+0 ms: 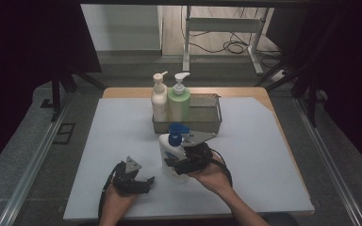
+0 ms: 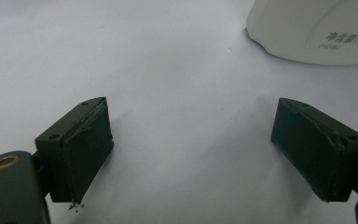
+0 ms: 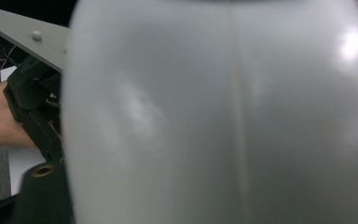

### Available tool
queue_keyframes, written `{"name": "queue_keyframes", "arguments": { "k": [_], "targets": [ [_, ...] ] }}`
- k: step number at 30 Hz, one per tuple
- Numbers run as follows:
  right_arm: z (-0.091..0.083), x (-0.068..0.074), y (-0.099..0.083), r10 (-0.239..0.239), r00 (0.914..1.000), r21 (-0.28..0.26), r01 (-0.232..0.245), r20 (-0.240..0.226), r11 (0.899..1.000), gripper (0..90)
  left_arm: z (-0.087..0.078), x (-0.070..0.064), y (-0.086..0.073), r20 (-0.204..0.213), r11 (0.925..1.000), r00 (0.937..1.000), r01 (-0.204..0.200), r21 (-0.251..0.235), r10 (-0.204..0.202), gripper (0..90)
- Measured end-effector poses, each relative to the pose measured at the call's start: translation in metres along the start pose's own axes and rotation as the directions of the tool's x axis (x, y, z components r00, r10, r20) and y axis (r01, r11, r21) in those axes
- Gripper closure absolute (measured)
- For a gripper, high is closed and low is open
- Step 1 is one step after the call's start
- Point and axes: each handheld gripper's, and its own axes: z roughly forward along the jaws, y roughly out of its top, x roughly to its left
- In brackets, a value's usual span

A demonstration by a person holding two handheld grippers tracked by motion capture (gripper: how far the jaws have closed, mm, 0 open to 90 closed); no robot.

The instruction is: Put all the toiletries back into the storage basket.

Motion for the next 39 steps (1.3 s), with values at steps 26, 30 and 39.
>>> {"name": "queue_keyframes", "arguments": {
  "k": [26, 30, 39],
  "targets": [
    [-0.013, -0.007, 0.008, 0.023, 0.9994, 0.032, -0.022, -0.025, 0.999, 37.4, 0.000, 0.000, 0.000, 0.000, 1.0000, 1.0000, -0.003, 0.000, 0.003, 11.9],
    [-0.019, -0.010, 0.011, 0.009, 0.9999, 0.034, -0.009, -0.007, 0.999, 37.5, 0.000, 0.000, 0.000, -0.002, 1.0000, 1.0000, -0.002, 0.000, 0.002, 11.9],
    [-0.033, -0.027, 0.020, 0.025, 0.9985, 0.017, -0.026, 0.049, 1.000, 37.6, 0.000, 0.000, 0.000, 0.000, 1.0000, 1.0000, -0.002, -0.003, 0.002, 11.9]
  ]
}}
